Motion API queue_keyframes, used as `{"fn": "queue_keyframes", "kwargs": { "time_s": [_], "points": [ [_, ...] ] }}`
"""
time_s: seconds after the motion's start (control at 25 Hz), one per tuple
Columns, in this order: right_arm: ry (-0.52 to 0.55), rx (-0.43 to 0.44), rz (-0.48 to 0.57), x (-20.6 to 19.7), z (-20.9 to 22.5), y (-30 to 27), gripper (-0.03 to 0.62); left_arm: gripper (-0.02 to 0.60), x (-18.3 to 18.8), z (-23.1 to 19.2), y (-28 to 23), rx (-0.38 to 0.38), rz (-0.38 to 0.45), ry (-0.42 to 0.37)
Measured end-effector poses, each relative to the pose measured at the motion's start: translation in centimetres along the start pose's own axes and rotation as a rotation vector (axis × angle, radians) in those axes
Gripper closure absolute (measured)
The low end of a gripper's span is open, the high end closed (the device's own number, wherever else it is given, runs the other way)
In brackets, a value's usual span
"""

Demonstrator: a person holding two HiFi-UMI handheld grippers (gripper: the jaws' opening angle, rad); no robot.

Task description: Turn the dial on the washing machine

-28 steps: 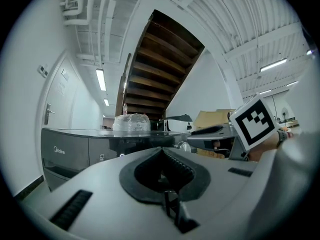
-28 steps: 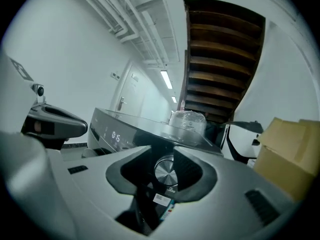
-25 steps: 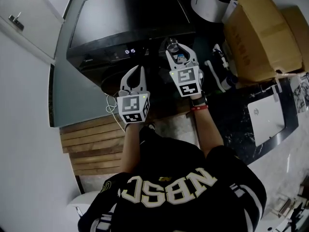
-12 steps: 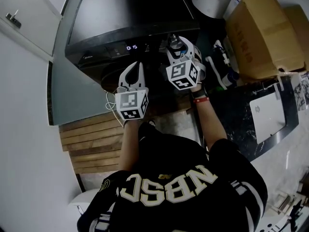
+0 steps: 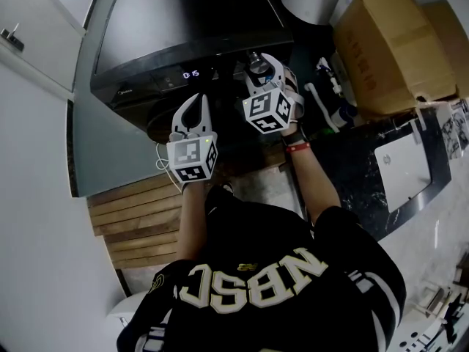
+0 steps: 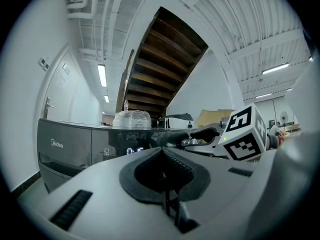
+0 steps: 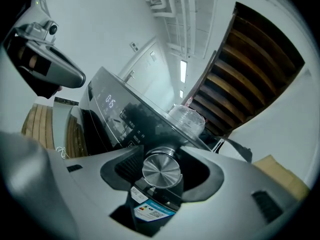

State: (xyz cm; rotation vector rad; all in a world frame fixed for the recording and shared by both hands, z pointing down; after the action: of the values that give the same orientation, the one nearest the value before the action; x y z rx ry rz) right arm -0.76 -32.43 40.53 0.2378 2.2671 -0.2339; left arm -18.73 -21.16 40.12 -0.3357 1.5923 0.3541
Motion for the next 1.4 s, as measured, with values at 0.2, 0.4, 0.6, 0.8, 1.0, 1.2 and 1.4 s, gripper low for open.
{"fn": "queue_keyframes", "kwargs": {
  "time_s": [0.2,0.4,0.6,0.8,1.0,1.2,1.4],
  "points": [
    [-0.075,0.005,0.002,-0.1,0.4,0.0,0.368,0.569,-0.2,0.1,-0.2,-0.004,-0.003,0.005],
    [-0.208,0.017,-0.001,-0.4,0.9,-0.1,0.368,0.569,-0.2,0.2,-0.4,-0.009,-0.003,0.009],
    [-0.407,0.04,-0.021,-1.0,1.7,-0.2,0.368,0.569,-0.2,0.3,-0.5,-0.007,-0.005,0.013],
    [-0.408,0.033,-0.021,-1.0,1.6,-0.2,0.368,0.569,-0.3,0.3,-0.5,-0.006,-0.004,0.01],
    [-0.42,0.033,-0.021,-1.0,1.7,-0.1,0.368,0.569,-0.3,0.4,-0.6,-0.006,-0.004,0.013],
    [-0.489,0.025,-0.027,-1.5,2.0,-0.3,0.368,0.569,-0.4,0.7,-0.7,-0.01,-0.005,0.017],
    [-0.589,0.021,-0.035,-1.9,2.1,-0.3,0.368,0.569,-0.4,0.7,-0.7,-0.008,-0.004,0.019]
  ]
}}
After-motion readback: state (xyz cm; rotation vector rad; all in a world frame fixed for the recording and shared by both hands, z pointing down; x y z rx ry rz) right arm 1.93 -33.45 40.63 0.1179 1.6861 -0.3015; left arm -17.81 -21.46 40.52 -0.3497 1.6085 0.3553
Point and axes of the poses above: the fingertips, and each gripper's own axes: y backward along the fingers, z to its right, x out of its top, the point moved 10 cm from there along y, backward along the fingers, and after that the axes turned 11 degrees about -x, right-handed, at the moved point
